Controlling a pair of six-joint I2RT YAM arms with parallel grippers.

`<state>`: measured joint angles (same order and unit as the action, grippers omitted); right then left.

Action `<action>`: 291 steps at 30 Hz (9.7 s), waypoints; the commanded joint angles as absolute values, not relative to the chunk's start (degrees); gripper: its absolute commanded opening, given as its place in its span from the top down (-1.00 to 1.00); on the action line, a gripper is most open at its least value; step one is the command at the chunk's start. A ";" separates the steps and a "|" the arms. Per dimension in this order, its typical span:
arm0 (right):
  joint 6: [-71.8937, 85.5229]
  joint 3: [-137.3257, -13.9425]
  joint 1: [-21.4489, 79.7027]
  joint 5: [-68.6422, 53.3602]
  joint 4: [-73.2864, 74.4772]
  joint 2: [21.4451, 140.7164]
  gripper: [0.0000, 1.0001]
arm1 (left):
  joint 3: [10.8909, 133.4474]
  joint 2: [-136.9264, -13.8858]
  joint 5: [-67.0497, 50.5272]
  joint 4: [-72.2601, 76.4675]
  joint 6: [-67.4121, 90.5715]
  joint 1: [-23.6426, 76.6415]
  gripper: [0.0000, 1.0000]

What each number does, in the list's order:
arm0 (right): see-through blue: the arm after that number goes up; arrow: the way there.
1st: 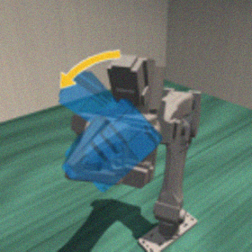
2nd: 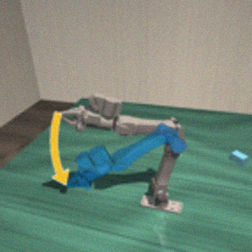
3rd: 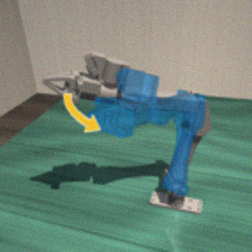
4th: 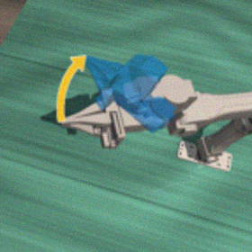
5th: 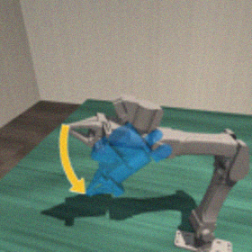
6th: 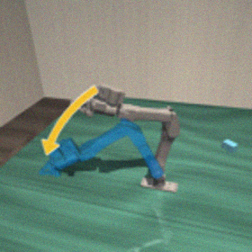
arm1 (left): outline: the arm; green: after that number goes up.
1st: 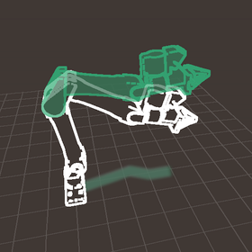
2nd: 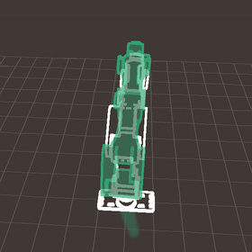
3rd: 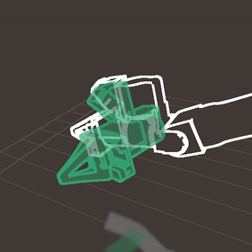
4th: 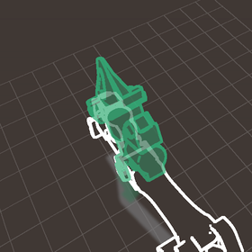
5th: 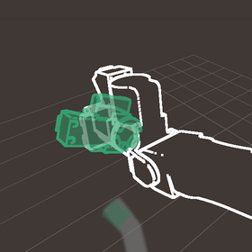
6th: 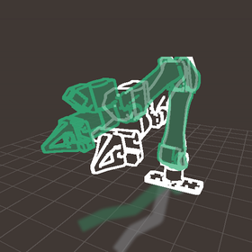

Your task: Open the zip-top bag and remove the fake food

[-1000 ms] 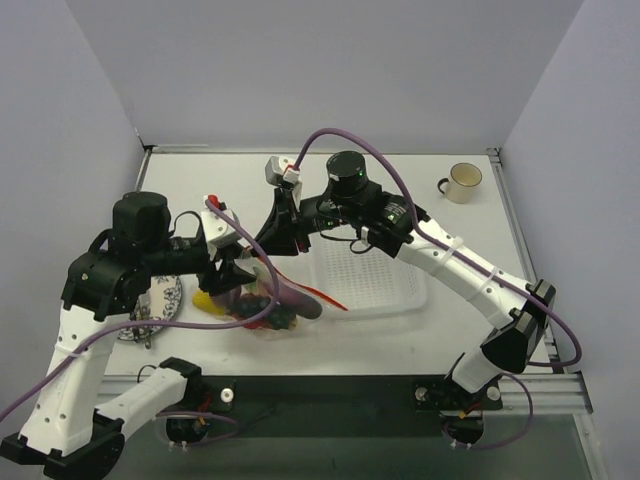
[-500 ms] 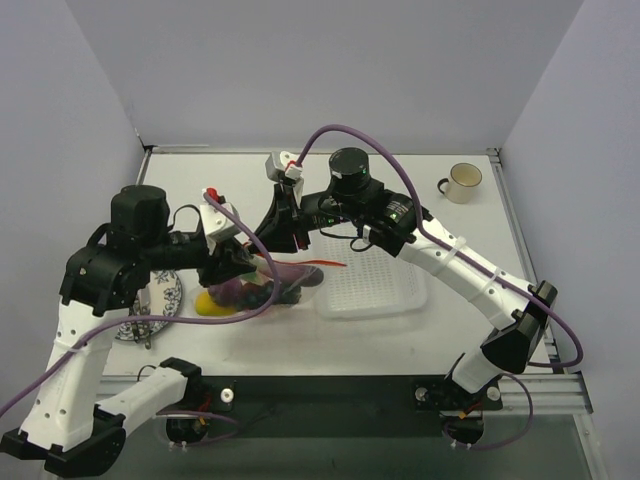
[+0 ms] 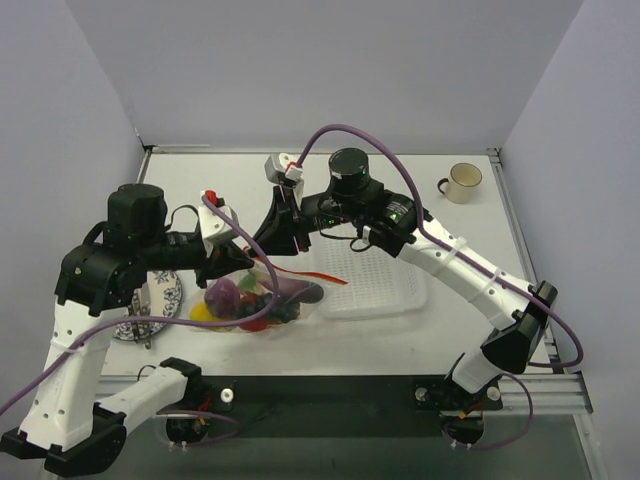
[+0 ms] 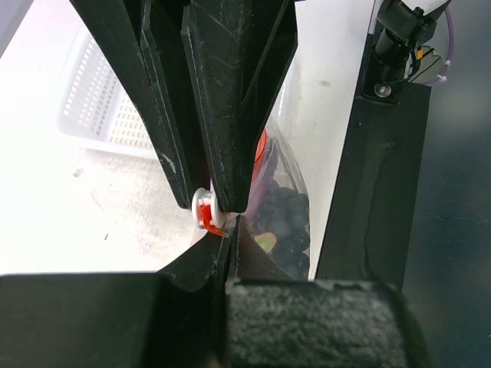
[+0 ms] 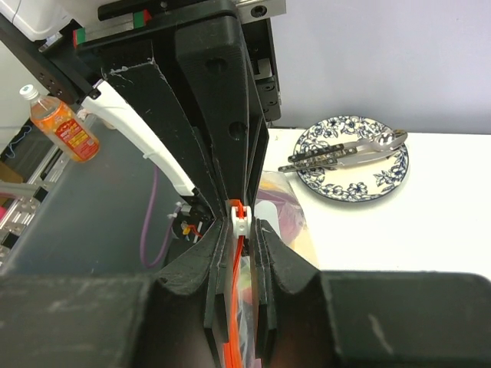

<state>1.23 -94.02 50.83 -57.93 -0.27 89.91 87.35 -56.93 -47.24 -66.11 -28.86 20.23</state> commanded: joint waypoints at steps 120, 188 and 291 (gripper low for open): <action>19.95 -62.22 56.78 -11.87 -27.16 96.68 1.00 | 65.30 -67.06 -52.47 -68.73 -50.19 -5.01 1.00; 35.33 -42.56 61.35 -9.14 -55.27 90.10 0.60 | 57.66 -60.21 -53.88 -65.57 -43.68 -4.48 0.97; 20.92 -42.98 71.19 17.05 -24.26 84.02 0.16 | 54.67 -78.05 -25.40 -47.29 -34.02 -9.33 0.12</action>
